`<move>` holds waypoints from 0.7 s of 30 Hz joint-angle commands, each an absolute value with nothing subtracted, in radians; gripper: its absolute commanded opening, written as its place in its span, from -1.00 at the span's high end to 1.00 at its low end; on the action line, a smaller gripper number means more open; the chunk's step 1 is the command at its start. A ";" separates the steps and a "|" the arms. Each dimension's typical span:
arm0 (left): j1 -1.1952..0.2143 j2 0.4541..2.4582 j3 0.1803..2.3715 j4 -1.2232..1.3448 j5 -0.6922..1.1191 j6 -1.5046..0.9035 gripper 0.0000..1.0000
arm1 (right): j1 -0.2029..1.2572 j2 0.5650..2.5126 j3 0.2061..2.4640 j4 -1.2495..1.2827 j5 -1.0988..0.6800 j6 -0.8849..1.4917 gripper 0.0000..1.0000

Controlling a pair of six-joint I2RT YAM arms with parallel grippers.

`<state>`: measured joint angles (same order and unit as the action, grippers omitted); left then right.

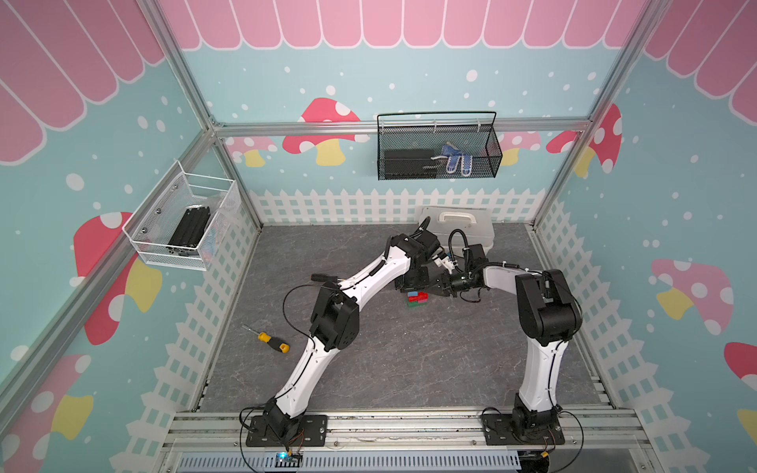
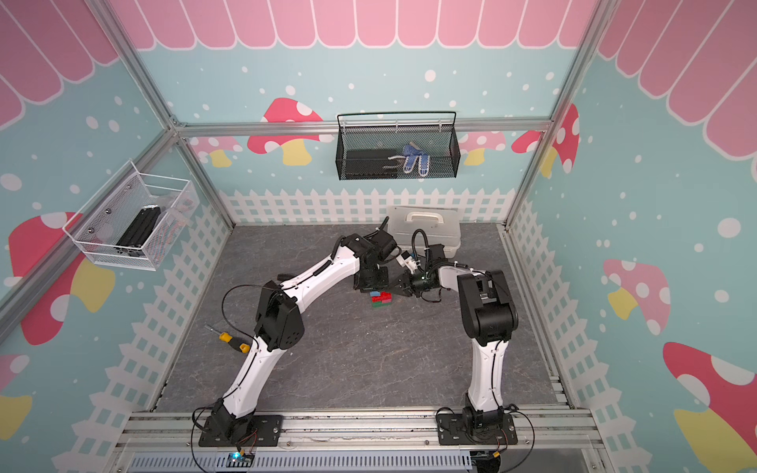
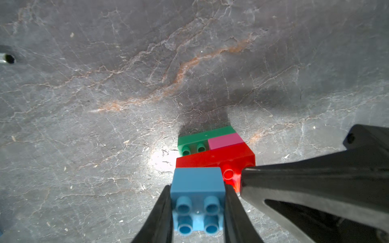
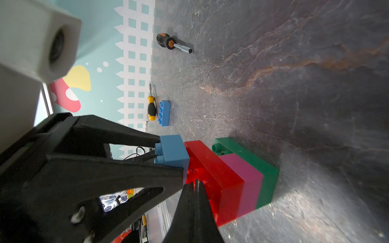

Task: Assemble the number 5 with lego
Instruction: Assemble the lego brick with the lego brick.

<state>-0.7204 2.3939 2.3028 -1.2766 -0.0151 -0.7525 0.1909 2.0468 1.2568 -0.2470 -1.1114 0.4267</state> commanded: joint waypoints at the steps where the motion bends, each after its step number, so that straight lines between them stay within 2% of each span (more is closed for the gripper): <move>1: -0.743 2.417 2.308 -1.275 -0.018 -0.775 0.60 | 0.200 2.081 1.255 -0.313 -1.039 0.399 1.00; 21: -0.756 2.419 2.301 -1.277 -0.050 -0.789 0.60 | 0.208 2.094 1.262 -0.332 -1.033 0.395 1.00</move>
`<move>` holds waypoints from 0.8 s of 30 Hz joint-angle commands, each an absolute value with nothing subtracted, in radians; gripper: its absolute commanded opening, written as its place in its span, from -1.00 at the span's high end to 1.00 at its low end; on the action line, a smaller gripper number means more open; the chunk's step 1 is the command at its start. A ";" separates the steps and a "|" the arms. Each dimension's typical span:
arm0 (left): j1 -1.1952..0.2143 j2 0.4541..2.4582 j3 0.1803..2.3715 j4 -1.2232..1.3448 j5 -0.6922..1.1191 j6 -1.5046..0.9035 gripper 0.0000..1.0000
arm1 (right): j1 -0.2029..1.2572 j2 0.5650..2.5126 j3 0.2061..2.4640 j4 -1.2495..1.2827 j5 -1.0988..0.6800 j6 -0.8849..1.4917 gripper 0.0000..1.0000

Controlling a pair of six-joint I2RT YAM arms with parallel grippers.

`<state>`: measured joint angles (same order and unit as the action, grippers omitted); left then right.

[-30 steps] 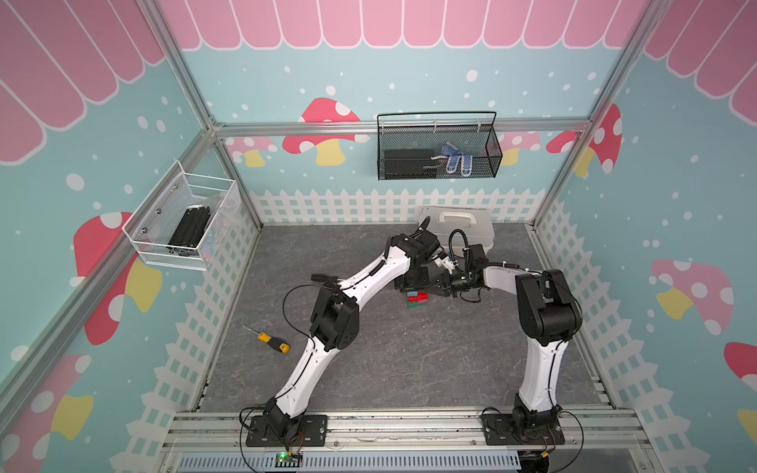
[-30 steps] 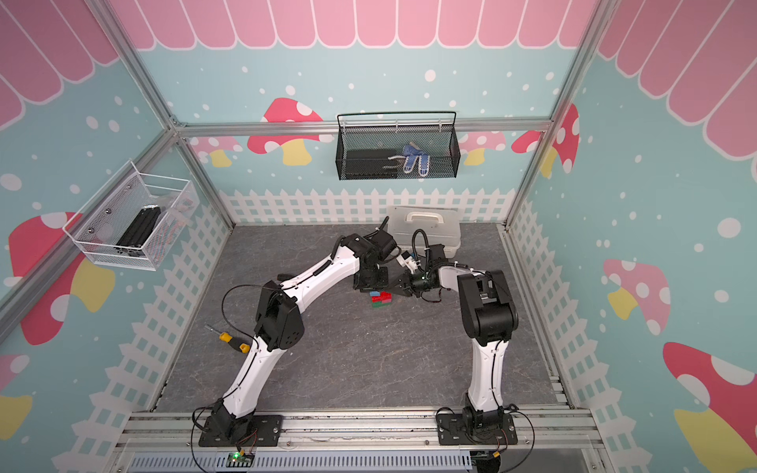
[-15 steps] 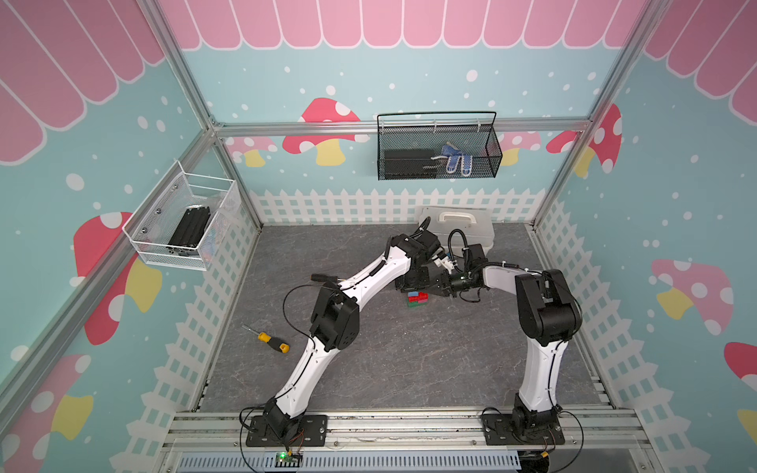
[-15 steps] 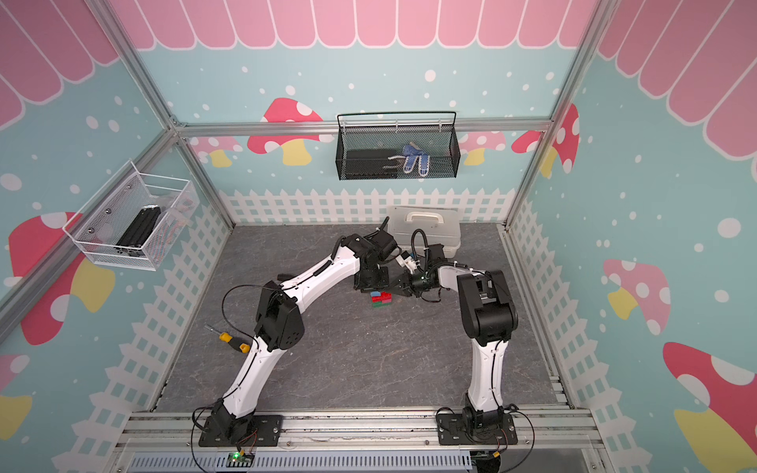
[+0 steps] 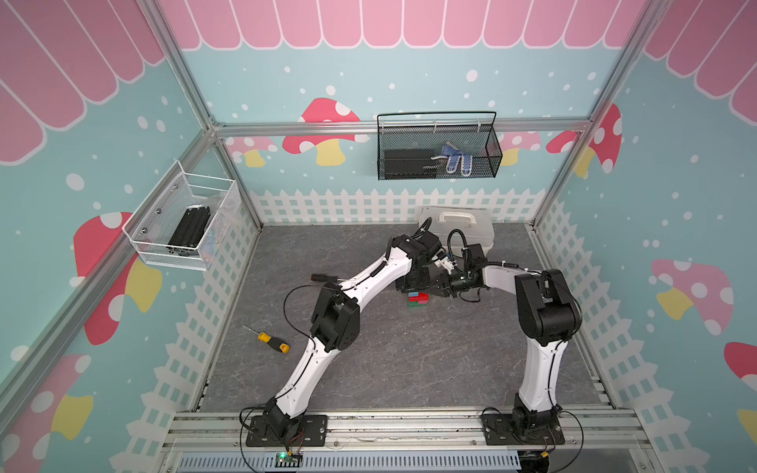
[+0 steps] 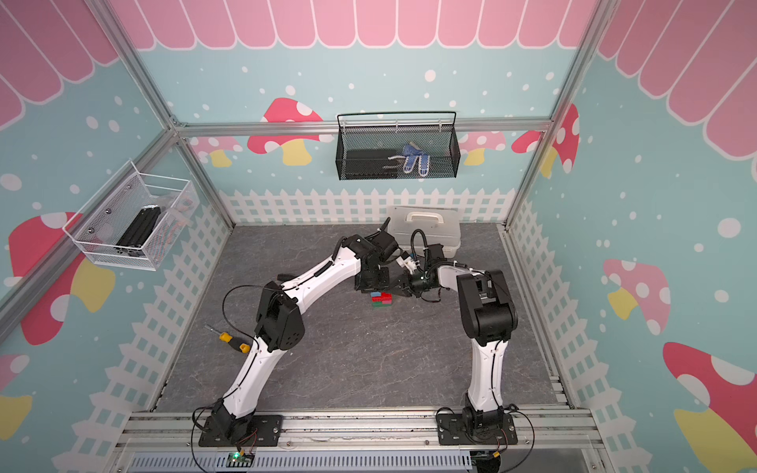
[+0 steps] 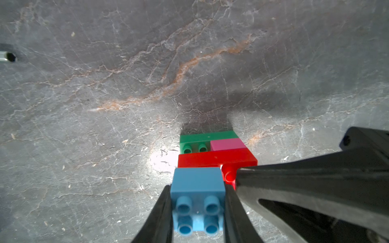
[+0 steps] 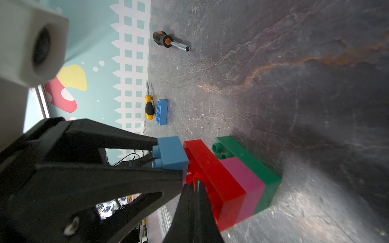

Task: Assemble the number 5 with lego
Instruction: Assemble the lego brick with the lego brick.

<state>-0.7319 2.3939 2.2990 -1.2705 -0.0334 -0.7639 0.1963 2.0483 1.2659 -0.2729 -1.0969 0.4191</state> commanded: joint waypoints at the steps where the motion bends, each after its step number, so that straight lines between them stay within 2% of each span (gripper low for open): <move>1: -0.759 2.424 2.301 -1.278 -0.051 -0.788 0.60 | 0.208 2.094 1.262 -0.334 -1.032 0.394 1.00; 19: -0.758 2.438 2.270 -1.279 -0.081 -0.769 0.60 | 0.208 2.097 1.250 -0.344 -1.022 0.380 1.00; 24: -0.756 2.453 2.282 -1.278 -0.069 -0.755 0.55 | 0.207 2.097 1.253 -0.355 -1.020 0.374 1.00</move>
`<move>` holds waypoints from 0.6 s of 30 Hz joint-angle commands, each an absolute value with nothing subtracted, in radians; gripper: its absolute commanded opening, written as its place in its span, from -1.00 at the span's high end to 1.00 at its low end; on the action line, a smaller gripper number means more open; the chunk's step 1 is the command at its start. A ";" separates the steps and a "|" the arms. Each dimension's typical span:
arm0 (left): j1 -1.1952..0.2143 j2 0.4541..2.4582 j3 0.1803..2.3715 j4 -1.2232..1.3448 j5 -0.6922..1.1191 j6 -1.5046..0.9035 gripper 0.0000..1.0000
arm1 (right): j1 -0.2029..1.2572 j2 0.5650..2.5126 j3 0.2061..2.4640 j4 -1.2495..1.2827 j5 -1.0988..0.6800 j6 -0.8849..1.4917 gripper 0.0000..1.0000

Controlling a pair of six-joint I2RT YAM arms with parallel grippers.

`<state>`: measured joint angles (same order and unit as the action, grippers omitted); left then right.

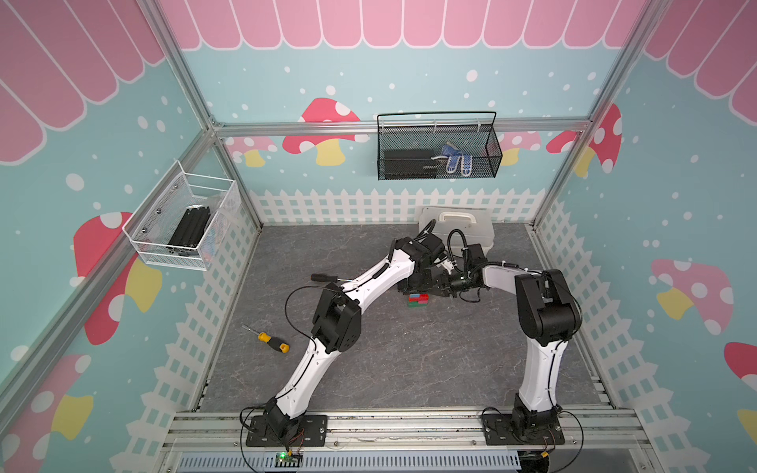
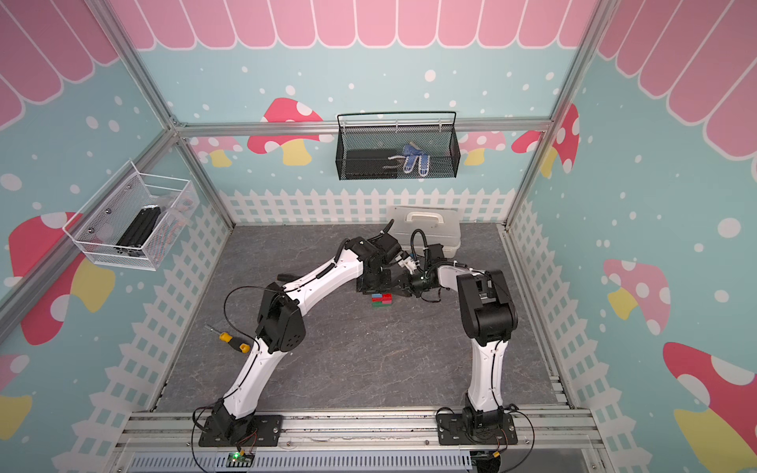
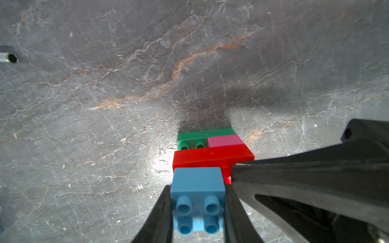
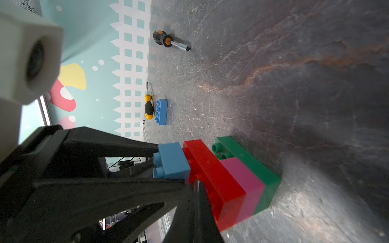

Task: Assemble the number 5 with lego
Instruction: Assemble the lego brick with the lego brick.

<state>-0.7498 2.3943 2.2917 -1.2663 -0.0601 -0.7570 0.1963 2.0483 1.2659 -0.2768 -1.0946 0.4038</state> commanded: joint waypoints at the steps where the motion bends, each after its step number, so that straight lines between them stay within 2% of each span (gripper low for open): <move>1: -0.756 2.460 2.288 -1.282 -0.069 -0.745 0.54 | 0.208 2.097 1.255 -0.358 -1.020 0.370 1.00; 18: -0.740 2.498 2.320 -1.314 -0.030 -0.695 0.50 | 0.207 2.105 1.261 -0.376 -1.015 0.358 1.00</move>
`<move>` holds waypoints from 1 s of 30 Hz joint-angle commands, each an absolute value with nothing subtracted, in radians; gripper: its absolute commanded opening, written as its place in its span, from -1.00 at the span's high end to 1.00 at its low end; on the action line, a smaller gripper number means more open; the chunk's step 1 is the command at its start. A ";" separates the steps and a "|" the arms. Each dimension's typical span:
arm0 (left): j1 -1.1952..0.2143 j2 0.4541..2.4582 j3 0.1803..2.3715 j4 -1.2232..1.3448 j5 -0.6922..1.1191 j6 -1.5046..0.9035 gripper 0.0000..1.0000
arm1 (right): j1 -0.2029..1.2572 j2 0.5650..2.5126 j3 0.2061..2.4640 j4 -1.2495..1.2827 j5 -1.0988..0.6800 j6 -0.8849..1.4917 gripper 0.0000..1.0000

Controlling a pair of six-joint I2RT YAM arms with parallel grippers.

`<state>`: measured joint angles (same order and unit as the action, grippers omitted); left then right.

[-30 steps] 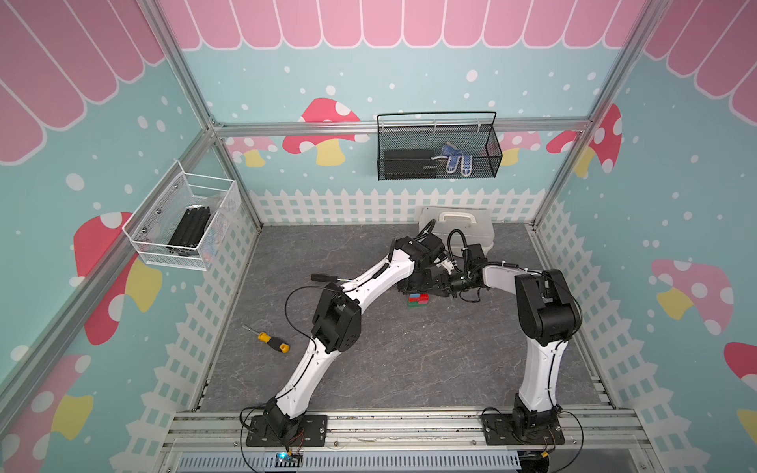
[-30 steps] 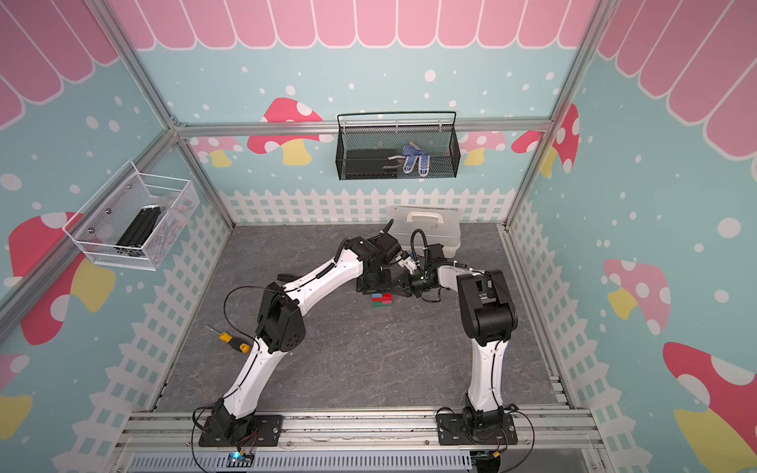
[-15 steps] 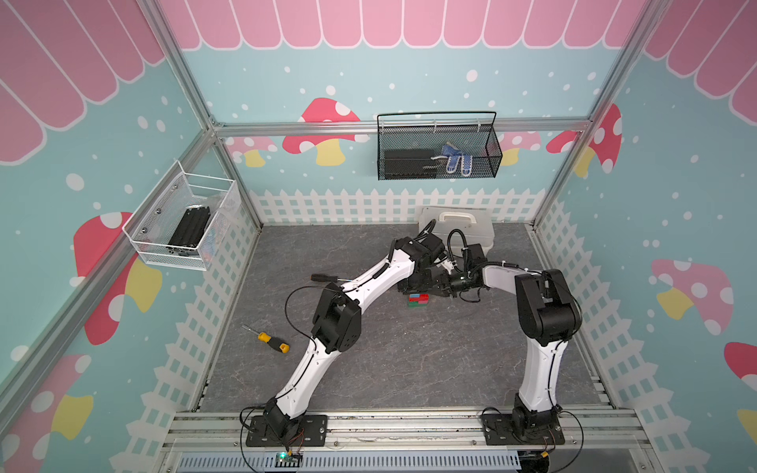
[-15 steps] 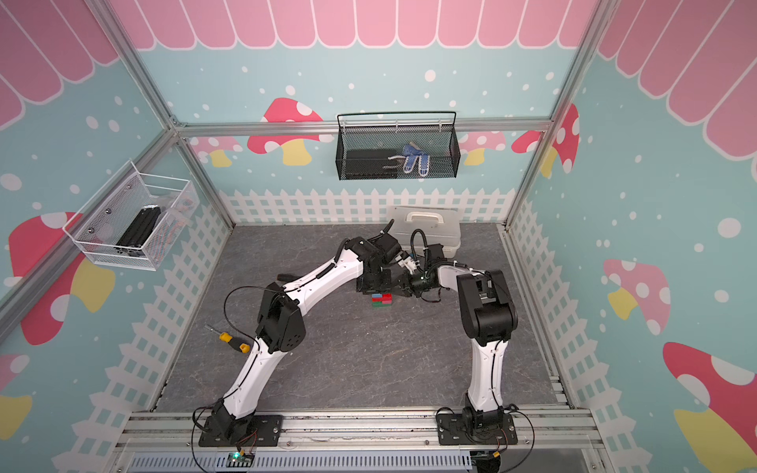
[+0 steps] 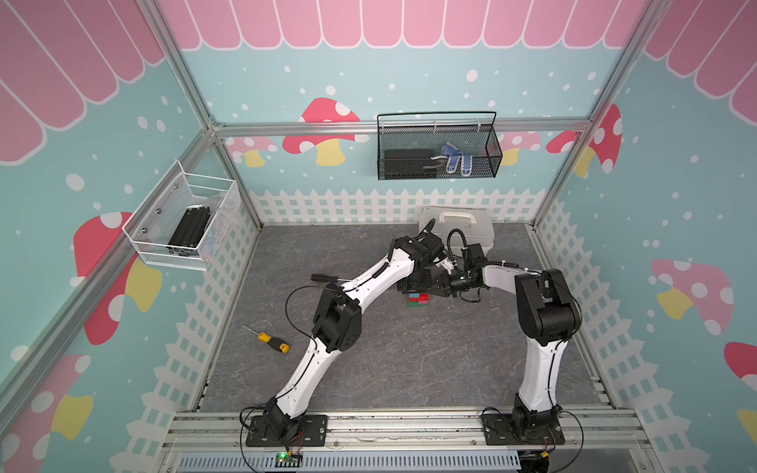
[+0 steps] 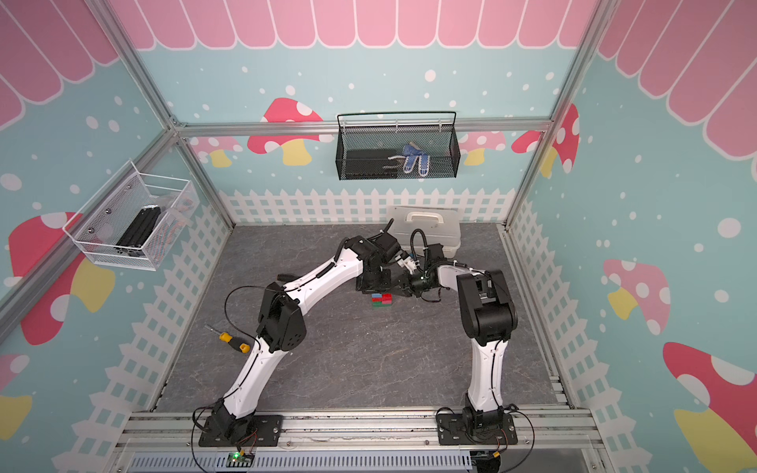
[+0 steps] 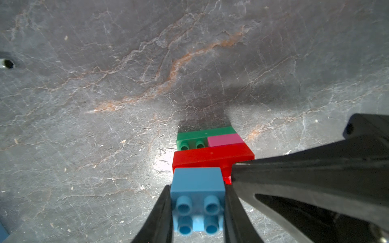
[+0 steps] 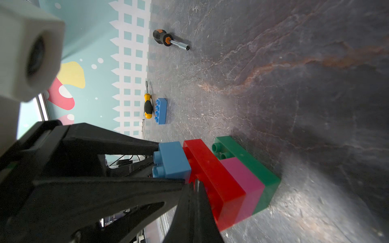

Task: Assemble the number 5 with lego
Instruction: Assemble the lego brick with the lego brick.

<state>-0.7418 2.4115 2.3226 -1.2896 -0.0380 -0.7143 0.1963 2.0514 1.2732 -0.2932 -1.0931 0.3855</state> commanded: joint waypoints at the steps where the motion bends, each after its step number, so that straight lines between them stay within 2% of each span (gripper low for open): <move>1: -0.740 2.501 2.328 -1.321 -0.041 -0.695 0.51 | 0.208 2.105 1.260 -0.376 -1.015 0.357 1.00; 9: -0.746 2.465 2.320 -1.328 -0.137 -0.734 0.61 | 0.209 2.106 1.262 -0.384 -1.015 0.357 1.00; 20: -0.743 2.500 2.318 -1.313 -0.076 -0.790 0.55 | 0.215 2.105 1.255 -0.383 -1.023 0.359 1.00; 30: -0.748 2.511 2.318 -1.322 -0.111 -0.790 0.53 | 0.216 2.111 1.259 -0.383 -1.024 0.361 1.00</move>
